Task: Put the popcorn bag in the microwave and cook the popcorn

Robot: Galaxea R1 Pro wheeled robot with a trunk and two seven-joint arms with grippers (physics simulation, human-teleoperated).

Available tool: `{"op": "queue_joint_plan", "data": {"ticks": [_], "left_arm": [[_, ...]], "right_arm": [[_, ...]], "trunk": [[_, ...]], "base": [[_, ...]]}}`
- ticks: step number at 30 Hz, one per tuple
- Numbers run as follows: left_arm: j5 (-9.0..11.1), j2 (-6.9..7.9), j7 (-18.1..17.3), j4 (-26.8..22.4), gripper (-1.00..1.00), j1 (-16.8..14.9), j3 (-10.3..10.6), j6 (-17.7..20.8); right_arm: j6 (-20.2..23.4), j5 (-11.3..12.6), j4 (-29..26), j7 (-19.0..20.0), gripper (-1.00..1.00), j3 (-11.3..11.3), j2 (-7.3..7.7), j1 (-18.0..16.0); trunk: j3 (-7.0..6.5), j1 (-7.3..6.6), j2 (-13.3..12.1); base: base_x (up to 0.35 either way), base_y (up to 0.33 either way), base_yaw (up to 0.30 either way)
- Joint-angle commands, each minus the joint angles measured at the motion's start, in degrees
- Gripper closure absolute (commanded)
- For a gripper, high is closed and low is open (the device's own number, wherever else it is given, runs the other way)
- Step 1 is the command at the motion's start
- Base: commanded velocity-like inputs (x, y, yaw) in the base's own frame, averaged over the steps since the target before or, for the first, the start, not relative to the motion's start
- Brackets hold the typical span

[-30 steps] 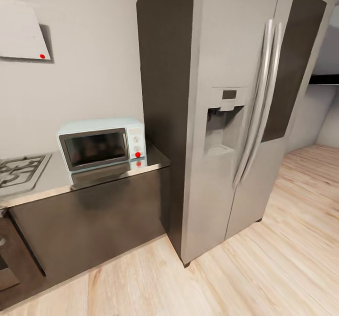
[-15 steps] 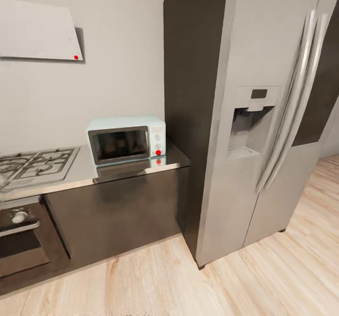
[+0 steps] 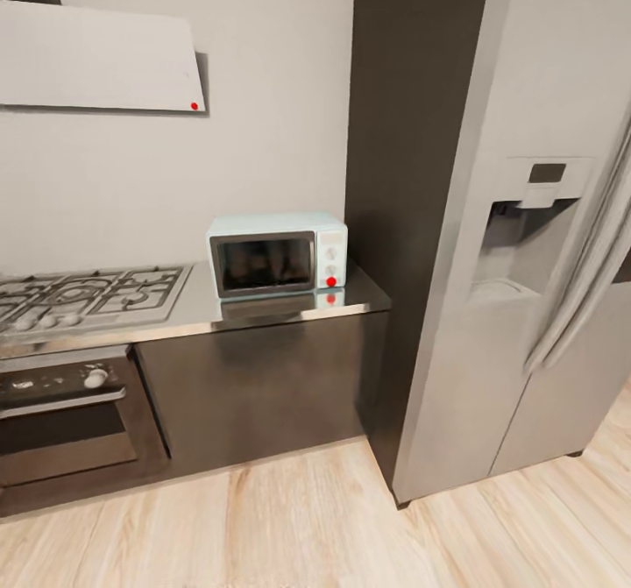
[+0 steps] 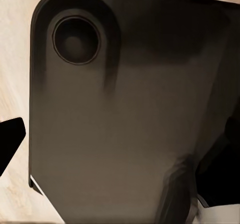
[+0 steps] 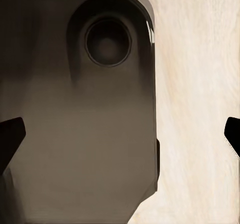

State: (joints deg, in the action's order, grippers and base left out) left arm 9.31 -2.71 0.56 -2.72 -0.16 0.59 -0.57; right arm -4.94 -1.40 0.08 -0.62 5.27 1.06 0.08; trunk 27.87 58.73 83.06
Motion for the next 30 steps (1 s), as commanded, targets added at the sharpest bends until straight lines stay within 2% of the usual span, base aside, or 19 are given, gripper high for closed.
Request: {"op": "queue_joint_plan", "data": {"ticks": [1,30], "left_arm": [[0.4,-0.01,0.1,0.0,-1.0,0.0,0.1,-0.1],[0.3,-0.01,0.0,0.0,-1.0,0.0,0.1,-0.1]], "right_arm": [[-0.2,-0.2,0.0,-0.1,-1.0,0.4,0.0,0.0],[-0.2,-0.1,0.0,-0.1,-1.0,0.5,0.07,0.0]], "trunk": [[0.08,0.0,0.0],[1.31,0.0,0.0]], "base": [[0.0,0.0,0.266],[0.0,0.0,0.235]]}}
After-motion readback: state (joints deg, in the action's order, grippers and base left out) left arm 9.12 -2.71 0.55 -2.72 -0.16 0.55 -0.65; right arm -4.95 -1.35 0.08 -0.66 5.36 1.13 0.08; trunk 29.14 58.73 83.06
